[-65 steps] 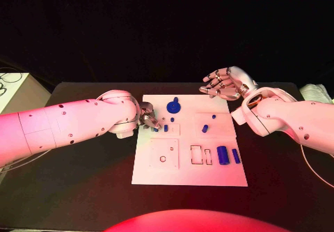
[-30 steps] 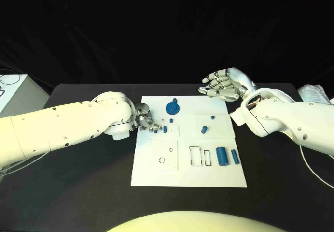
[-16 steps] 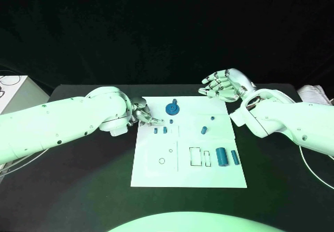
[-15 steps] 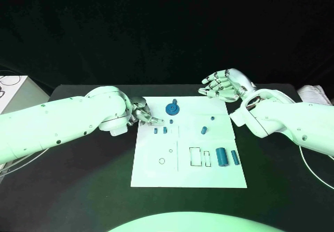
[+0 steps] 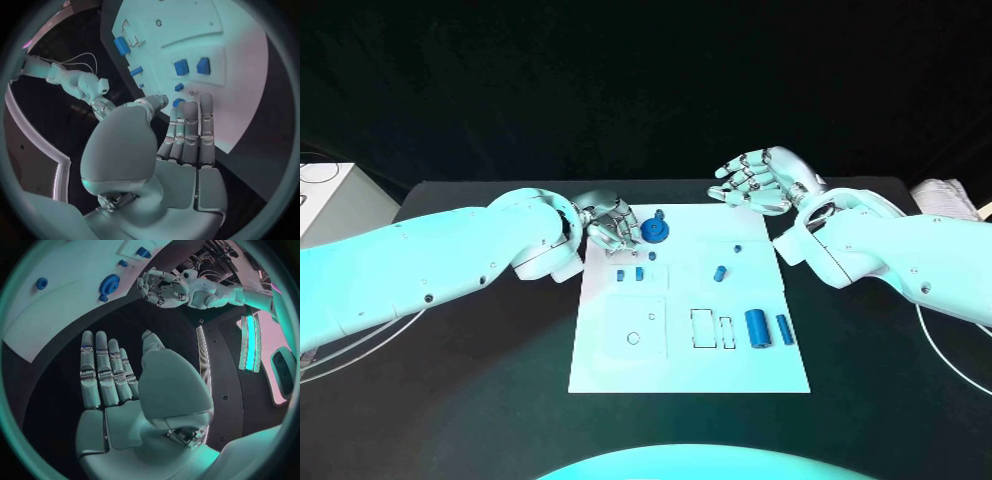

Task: Assemble the parts on the task board

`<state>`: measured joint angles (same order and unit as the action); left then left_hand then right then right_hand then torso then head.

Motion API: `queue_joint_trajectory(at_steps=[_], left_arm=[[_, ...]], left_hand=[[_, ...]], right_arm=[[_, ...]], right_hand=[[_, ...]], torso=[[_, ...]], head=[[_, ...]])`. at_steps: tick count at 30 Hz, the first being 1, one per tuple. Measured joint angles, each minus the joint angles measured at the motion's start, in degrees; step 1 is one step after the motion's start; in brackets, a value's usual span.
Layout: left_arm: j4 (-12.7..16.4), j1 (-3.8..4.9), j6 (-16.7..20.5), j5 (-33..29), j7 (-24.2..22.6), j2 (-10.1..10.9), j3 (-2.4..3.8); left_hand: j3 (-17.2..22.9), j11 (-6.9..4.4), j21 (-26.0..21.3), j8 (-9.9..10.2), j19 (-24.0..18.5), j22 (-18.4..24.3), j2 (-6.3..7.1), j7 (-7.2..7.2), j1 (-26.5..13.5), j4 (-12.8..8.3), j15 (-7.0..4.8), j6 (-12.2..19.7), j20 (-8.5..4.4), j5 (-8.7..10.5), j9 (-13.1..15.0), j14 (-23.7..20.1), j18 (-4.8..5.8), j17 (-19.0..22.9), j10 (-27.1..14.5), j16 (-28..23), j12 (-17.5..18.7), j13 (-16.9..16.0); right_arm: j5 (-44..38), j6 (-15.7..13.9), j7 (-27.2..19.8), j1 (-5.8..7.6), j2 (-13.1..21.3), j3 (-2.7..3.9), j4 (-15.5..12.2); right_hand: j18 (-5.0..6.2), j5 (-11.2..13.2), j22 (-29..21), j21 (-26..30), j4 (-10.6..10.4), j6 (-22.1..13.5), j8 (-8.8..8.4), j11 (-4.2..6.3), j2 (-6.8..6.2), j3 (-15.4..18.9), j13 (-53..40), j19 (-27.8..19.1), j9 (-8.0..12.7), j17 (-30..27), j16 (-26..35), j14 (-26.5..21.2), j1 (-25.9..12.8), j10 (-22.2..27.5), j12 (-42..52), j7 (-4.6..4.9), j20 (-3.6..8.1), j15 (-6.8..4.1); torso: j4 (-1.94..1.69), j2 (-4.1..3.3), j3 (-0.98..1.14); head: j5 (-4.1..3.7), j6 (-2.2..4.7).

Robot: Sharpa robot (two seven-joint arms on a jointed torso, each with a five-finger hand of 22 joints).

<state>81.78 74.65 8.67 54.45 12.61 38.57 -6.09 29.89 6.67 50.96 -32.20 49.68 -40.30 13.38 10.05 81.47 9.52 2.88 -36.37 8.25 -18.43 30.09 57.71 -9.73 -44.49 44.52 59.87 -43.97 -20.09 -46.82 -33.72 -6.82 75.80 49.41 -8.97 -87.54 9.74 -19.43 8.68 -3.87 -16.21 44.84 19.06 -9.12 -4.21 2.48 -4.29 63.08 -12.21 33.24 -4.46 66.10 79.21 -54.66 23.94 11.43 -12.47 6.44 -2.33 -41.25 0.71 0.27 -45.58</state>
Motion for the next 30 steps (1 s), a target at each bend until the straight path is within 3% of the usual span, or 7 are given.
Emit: queue_joint_trajectory(at_steps=[4, 7, 14, 21, 30], left_arm=[[-2.19, -1.11, 4.17, 3.95, -7.2, -1.66, -1.15], [-3.48, -1.45, 6.18, 7.31, -10.96, -2.64, -1.91], [-6.22, -1.8, 7.41, 15.17, -14.73, -5.17, -3.0], [-8.15, -1.86, 6.15, 20.64, -14.86, -6.72, -3.37], [-9.04, -1.87, 3.19, 24.12, -13.36, -7.54, -3.45]], left_hand=[[-0.35, 0.7, 0.44, 1.32, -0.26, -0.58, 0.54, -0.01, 0.51, -1.1, 0.11, -0.47, 0.26, 0.46, -2.82, -0.1, 0.0, 1.2, -0.7, 0.64, 3.69, 3.4], [-1.06, 1.01, 0.45, 2.02, -0.14, -0.87, 1.38, -0.14, 0.13, -1.3, 0.63, -1.16, 0.6, 0.46, -4.35, -0.18, 0.0, 1.66, -1.42, 1.73, 5.39, 5.07], [-2.23, 1.02, 1.38, 2.84, -0.02, -1.57, 1.76, -0.74, 0.24, -2.01, 0.83, -1.79, 0.89, 0.68, -6.61, 0.03, 0.0, 2.26, -2.04, 4.4, 6.7, 7.05], [-2.86, 0.86, 3.26, 3.56, 0.18, -2.83, 1.75, -1.28, 0.23, -2.34, 0.82, -4.73, 1.09, 0.68, -8.7, 1.07, 0.01, 2.49, -1.84, 8.08, 6.7, 8.27], [-2.86, 0.52, 5.32, 4.51, 0.6, -4.36, 1.75, -1.76, 0.23, -2.34, 0.48, -7.69, 1.08, 0.68, -10.52, 5.28, 0.01, -2.18, 0.39, 13.87, 5.53, 8.8]], right_arm=[[0.02, 0.03, -0.06, 0.0, -0.04, 0.0, 0.08], [0.04, 0.06, -0.08, 0.0, -0.04, 0.0, 0.12], [0.13, 0.18, -0.12, -0.01, -0.04, 0.0, 0.13], [0.21, 0.28, -0.14, -0.02, -0.08, 0.0, 0.05], [0.26, 0.33, -0.15, -0.02, -0.05, 0.0, -0.03]], right_hand=[[0.0, 0.0, -0.1, 0.0, -0.16, 0.22, 0.0, 0.0, -0.02, -0.16, 0.12, -0.07, 0.0, -0.17, 0.0, 0.0, 0.59, 0.0, 0.0, 0.21, 0.07, 0.0], [0.0, 0.0, -0.1, 0.0, -0.01, 0.22, 0.0, 0.0, -0.02, -0.31, 0.12, -0.07, 0.0, -0.23, 0.0, 0.0, 0.59, 0.0, 0.0, 0.22, 0.07, 0.0], [0.0, 0.0, -0.18, 0.0, -0.01, 0.38, 0.0, 0.0, -0.02, -0.31, 0.22, -0.07, 0.0, -0.3, 0.0, 0.0, 0.59, 0.0, 0.0, 0.05, 0.07, 0.0], [0.0, 0.0, -0.2, 0.0, -0.01, 0.4, 0.0, 0.0, -0.02, -0.31, 0.22, -0.06, -0.01, -0.3, 0.0, 0.0, 0.59, 0.0, -0.03, 0.04, 0.07, 0.0], [0.0, 0.0, -0.2, 0.0, -0.01, 0.39, 0.0, 0.0, -0.02, -0.31, 0.22, -0.06, -0.01, -0.3, 0.0, 0.01, 0.59, 0.0, -0.22, 0.04, 0.07, 0.0]], torso=[[0.0, -0.02, -0.02], [0.07, -0.05, -0.05], [0.12, -0.12, -0.07], [0.08, -0.14, -0.05], [0.08, -0.14, -0.02]], head=[[-0.13, 0.34], [-0.23, 0.56], [-0.49, 0.73], [-0.63, 0.77], [-0.71, 0.52]])
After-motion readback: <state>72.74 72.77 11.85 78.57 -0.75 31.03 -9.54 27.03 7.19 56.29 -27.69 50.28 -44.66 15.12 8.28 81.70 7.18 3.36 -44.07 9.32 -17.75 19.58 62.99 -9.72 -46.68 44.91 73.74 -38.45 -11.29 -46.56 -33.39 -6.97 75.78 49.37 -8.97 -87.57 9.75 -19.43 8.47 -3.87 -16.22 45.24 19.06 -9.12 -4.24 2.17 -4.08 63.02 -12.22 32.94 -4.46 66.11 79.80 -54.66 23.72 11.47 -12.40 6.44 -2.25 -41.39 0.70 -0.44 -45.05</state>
